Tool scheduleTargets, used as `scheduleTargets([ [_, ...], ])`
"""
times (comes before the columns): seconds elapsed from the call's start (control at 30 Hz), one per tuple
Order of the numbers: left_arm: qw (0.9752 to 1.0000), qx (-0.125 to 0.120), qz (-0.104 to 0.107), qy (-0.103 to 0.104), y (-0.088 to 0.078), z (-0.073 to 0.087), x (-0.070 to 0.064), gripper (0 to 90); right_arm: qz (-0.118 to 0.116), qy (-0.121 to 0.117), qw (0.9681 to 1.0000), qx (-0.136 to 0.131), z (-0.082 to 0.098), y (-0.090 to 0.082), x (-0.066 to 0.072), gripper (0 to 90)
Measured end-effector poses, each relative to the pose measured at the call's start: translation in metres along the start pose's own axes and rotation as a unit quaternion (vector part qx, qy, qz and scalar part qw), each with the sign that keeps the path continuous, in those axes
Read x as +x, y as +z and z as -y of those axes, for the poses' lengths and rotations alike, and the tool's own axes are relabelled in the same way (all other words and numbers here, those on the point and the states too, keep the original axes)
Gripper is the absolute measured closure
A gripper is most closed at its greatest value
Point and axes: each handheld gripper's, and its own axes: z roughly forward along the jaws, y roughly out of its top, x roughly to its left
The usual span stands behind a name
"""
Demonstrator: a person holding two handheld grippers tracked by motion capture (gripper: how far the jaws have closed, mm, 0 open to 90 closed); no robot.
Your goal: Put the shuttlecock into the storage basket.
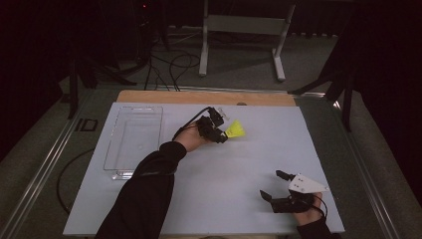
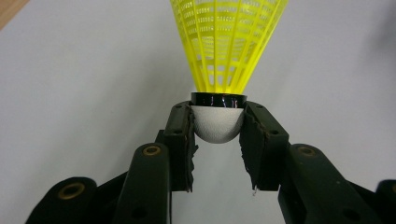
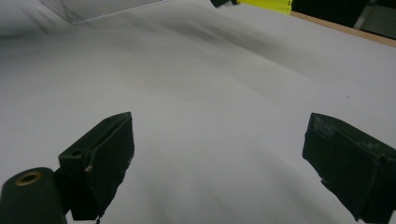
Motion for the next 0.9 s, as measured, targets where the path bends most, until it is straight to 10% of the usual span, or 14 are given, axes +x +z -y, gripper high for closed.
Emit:
scheduleTargets([
  [0.9,0.9994,0.034,0.005,0.001,-0.074,0.023,-0.019,66.1,0.008,0.002,1.0,-0.001,-0.001,-0.001,0.0,9.1],
])
